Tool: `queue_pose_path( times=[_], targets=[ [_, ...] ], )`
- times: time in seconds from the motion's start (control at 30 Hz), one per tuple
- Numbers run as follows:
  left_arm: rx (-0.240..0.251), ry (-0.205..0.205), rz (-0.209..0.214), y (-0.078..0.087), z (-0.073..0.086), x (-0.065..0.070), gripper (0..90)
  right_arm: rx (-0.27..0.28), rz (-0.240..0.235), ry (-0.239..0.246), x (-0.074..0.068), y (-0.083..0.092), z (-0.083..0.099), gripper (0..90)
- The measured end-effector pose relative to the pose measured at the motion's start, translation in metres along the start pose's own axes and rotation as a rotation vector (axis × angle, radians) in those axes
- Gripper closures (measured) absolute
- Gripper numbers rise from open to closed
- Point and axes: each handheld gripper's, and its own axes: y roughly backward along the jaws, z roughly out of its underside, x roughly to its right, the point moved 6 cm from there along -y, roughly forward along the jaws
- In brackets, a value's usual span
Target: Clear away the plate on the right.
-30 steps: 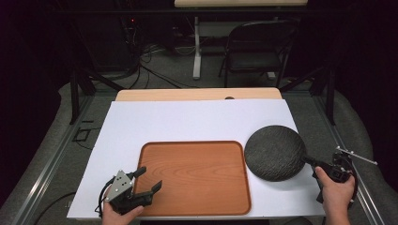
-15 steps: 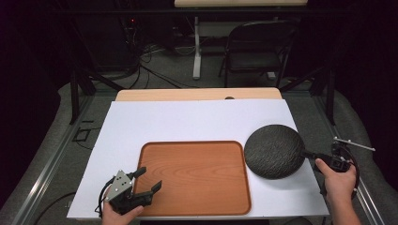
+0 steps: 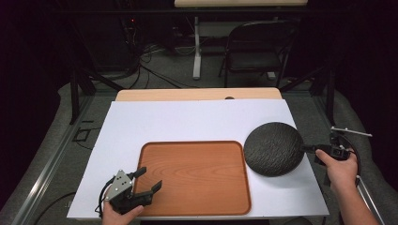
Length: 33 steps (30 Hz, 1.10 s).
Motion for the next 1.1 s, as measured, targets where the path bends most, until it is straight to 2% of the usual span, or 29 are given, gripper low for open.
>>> queue_pose_path(
  times=[0.03,0.07,0.27,0.3,0.73,0.77,1.03,1.07,1.1],
  targets=[
    [0.000,0.000,0.000,0.000,0.000,0.000,23.8,0.008,-0.002,0.011,-0.001,-0.001,-0.002,85.0],
    [0.000,0.001,0.000,0.000,0.000,0.000,23.8,-0.014,0.003,0.010,-0.004,-0.001,-0.006,85.5],
    [0.001,0.001,-0.006,0.000,0.000,-0.001,23.8,-0.030,0.011,0.030,-0.010,-0.002,-0.016,86.3],
    [0.000,0.004,-0.006,0.000,0.000,-0.001,23.8,-0.037,0.020,0.042,-0.015,-0.003,-0.020,86.7],
    [0.001,0.007,0.000,0.000,0.000,-0.001,23.8,-0.077,0.055,0.098,-0.037,-0.005,-0.037,87.5],
    [0.000,0.006,0.000,0.000,0.000,-0.001,23.8,-0.078,0.060,0.117,-0.038,-0.005,-0.039,87.5],
    [-0.001,0.006,0.002,0.000,0.001,-0.002,23.8,-0.105,0.078,0.150,-0.053,-0.008,-0.049,87.6],
    [0.000,0.006,0.003,0.000,0.001,-0.002,23.8,-0.107,0.086,0.172,-0.055,-0.009,-0.052,87.6],
    [0.000,0.006,0.003,0.000,0.001,-0.002,23.8,-0.107,0.086,0.172,-0.055,-0.009,-0.052,87.6]
  ],
)
